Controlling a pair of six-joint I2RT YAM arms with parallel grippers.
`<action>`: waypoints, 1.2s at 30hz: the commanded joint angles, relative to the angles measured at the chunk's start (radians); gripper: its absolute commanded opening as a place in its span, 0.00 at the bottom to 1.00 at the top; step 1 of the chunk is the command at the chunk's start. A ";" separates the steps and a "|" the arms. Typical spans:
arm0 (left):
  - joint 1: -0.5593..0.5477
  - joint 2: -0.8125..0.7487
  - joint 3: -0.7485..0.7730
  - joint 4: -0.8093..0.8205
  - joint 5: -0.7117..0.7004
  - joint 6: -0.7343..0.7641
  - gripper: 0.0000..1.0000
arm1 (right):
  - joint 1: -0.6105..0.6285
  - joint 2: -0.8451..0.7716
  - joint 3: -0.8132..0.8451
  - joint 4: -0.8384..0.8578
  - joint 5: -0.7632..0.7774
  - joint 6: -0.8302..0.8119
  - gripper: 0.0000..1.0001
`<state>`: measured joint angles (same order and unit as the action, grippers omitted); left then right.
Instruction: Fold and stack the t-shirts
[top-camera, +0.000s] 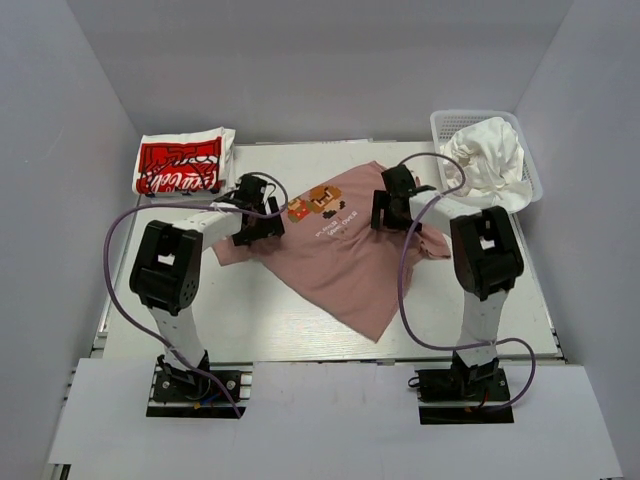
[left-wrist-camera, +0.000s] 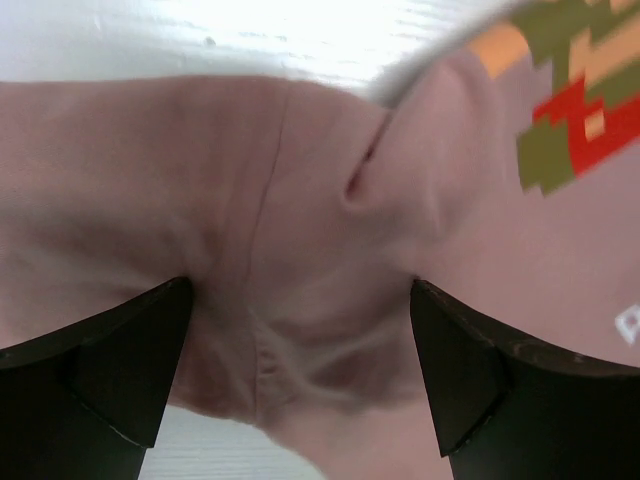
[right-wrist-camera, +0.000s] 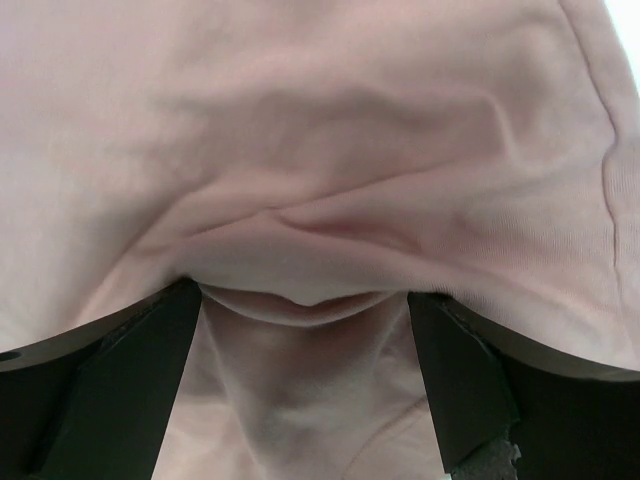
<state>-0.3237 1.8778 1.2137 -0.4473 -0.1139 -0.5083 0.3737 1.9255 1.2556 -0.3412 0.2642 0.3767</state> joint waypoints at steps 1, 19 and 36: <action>-0.017 -0.052 -0.089 -0.010 0.071 -0.058 1.00 | -0.036 0.147 0.146 -0.024 -0.002 -0.031 0.90; -0.129 -0.603 -0.284 -0.286 -0.167 -0.309 1.00 | -0.019 -0.133 0.253 0.030 -0.030 -0.188 0.90; 0.034 -0.572 -0.410 -0.266 -0.342 -0.404 0.98 | 0.013 -0.884 -0.550 -0.001 -0.168 0.085 0.90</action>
<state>-0.3077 1.2881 0.8272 -0.7704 -0.4313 -0.9070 0.3801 1.1007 0.7231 -0.3054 0.0986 0.4358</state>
